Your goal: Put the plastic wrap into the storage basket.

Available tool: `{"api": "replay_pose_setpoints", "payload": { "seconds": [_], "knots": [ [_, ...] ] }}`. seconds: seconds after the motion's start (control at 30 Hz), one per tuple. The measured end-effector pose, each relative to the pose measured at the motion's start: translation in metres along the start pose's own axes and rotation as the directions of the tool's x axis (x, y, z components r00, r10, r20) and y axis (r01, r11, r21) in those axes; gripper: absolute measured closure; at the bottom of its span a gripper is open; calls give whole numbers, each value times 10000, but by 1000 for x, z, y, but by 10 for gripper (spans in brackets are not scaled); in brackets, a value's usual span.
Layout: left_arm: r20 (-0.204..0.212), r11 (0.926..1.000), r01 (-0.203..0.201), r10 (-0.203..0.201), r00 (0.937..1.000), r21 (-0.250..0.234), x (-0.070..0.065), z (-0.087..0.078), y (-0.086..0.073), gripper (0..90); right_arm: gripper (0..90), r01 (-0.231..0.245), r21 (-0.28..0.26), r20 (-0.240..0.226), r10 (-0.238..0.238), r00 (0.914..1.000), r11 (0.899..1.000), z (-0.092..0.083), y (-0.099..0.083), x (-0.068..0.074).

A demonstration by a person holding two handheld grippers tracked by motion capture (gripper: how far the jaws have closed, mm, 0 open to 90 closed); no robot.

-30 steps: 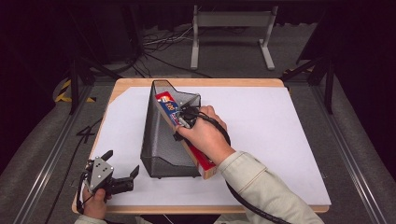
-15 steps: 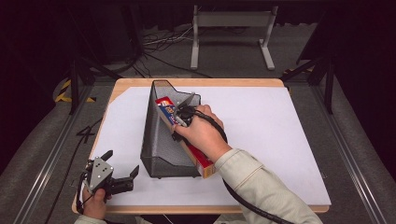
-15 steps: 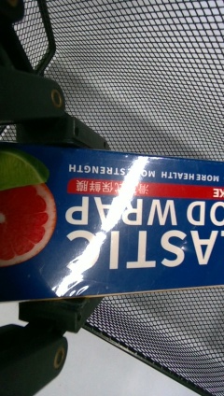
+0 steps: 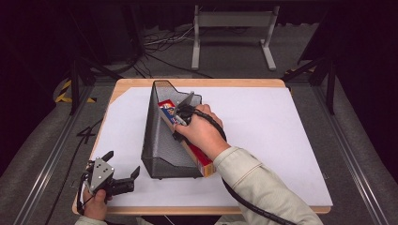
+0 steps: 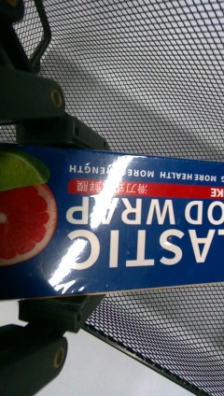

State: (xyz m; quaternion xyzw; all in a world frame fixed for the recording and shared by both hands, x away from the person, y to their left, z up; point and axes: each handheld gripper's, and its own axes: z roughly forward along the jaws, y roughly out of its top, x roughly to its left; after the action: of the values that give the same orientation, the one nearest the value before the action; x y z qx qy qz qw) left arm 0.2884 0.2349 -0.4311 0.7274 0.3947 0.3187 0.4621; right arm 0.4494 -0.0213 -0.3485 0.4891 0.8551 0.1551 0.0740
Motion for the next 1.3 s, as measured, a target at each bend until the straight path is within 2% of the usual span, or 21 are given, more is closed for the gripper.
{"api": "replay_pose_setpoints", "payload": {
  "seconds": [0.23,0.33,0.4,0.43,0.5,0.7,0.83,0.93,1.0,1.03,1.07,1.13,1.3],
  "knots": [
    [7,10000,12,-12,10000,6,0,0,0,1,364,53,-70,-25,-53,10000,10000,0,0,-2],
    [9,10000,-29,29,10000,23,0,1,0,1,265,112,-763,-103,-120,9999,9970,-6,1,-3],
    [33,10000,-61,61,10000,9,-1,1,0,1,246,336,-742,-46,-340,9994,9967,-8,0,-4],
    [23,10000,-68,68,10000,12,-1,1,0,0,222,320,-792,-171,-335,9993,9963,-9,0,-4],
    [22,10000,-62,62,10000,23,0,1,1,0,200,338,-955,-391,-377,9985,9949,-13,-1,-4],
    [11,10000,-65,65,10000,-2,0,1,0,0,169,582,-1562,-591,-682,9959,9860,-24,-4,-6],
    [-24,10000,-28,28,10000,-43,0,1,1,0,157,818,-2369,-746,-1021,9920,9681,-33,-7,-8],
    [-18,10000,-30,30,10000,6,0,1,0,0,158,930,-3040,-906,-1260,9879,9481,-42,-12,-9],
    [-36,10000,20,-20,10000,-32,0,0,0,1,158,964,-3513,-1009,-1401,9850,9313,-47,-15,-11],
    [-36,10000,20,-20,10000,-32,0,0,0,1,158,964,-3513,-1009,-1401,9850,9313,-47,-15,-11],
    [-57,10000,-18,18,10000,-41,0,0,1,1,154,1042,-3819,-1088,-1567,9816,9183,-51,-17,-12],
    [-25,10000,-9,8,10000,-59,-1,1,1,0,154,1060,-4032,-1200,-1673,9786,9090,-56,-21,-14],
    [-57,10000,-39,38,10000,-67,-1,2,1,1,154,1272,-4920,-1295,-2169,9676,8612,-69,-31,-21]
  ]
}}
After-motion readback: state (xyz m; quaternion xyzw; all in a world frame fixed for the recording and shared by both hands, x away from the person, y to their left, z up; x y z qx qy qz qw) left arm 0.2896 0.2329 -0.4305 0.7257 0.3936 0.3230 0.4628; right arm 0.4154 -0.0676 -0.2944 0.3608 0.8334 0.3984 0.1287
